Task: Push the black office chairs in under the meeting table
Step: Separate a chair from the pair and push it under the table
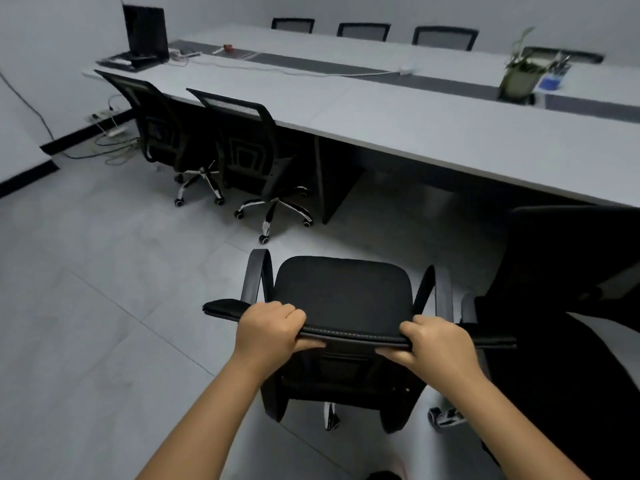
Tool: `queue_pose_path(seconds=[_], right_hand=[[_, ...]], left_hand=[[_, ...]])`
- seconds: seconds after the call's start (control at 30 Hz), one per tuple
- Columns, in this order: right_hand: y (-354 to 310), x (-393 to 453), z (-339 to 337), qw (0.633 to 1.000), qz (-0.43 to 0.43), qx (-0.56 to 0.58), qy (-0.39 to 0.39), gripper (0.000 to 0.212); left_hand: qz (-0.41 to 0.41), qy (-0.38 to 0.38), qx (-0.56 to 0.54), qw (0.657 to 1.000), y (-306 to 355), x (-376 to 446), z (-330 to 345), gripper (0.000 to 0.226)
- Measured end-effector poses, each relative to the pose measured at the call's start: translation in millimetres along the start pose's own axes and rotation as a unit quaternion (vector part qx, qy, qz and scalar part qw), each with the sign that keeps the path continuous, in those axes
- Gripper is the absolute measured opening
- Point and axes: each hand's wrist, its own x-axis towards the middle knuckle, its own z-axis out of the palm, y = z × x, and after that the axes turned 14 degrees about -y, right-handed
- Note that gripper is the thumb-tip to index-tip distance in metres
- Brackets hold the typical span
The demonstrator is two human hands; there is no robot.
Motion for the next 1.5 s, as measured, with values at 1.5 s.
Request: queue_pose_path(seconds=[1.5], right_hand=[[118.8, 222.6, -5.3, 0.978, 0.024, -0.043, 0.201, 0.058]], left_hand=[[0.161, -0.134, 0.029, 0.977, -106.9, 231.3, 67.2, 0.033]])
